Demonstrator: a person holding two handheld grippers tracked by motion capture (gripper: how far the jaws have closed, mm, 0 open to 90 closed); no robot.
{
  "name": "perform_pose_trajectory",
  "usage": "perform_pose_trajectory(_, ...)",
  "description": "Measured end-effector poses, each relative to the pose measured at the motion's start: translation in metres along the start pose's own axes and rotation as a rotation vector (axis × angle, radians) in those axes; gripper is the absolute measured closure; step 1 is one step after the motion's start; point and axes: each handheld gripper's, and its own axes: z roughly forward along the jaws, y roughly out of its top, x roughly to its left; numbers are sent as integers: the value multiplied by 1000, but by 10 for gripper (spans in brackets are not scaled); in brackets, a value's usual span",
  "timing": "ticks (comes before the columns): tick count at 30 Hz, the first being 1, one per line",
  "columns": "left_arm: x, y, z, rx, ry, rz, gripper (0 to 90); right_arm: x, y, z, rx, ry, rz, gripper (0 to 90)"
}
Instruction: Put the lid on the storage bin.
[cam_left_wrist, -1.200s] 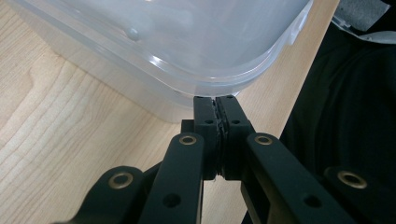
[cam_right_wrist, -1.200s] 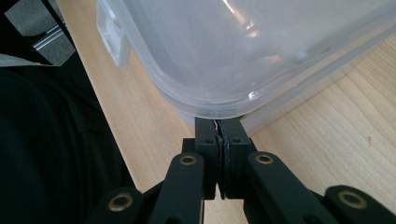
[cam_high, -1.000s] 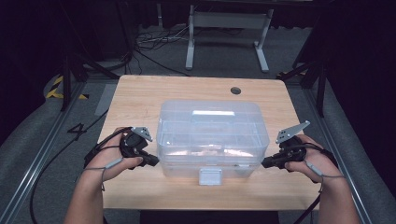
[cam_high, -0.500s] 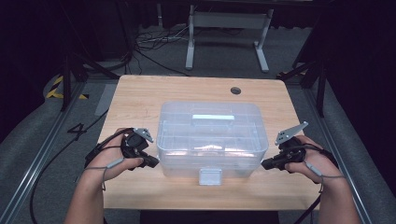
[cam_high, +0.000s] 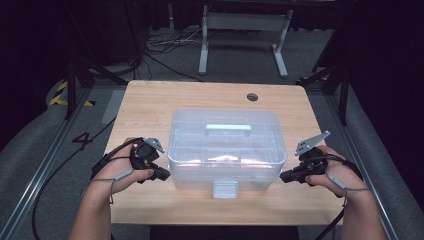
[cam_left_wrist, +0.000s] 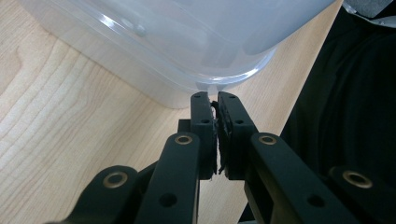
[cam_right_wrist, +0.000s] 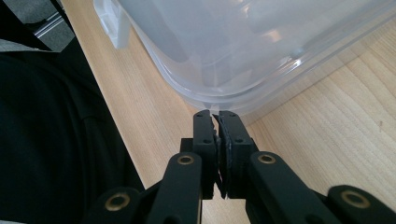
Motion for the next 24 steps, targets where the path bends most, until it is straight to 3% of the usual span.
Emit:
perform_pose_trajectory(12,0,-2,3,3,-15,-12,797,-3,-3,0,-1,5,11,828)
perform_pose_trajectory(21,-1,-7,-5,-60,22,-7,694,-6,-3,-7,-36,-8,5,809)
perform_pose_trajectory(24,1,-13,-9,-91,39,-32,657,-8,-3,-13,-57,-18,3,807)
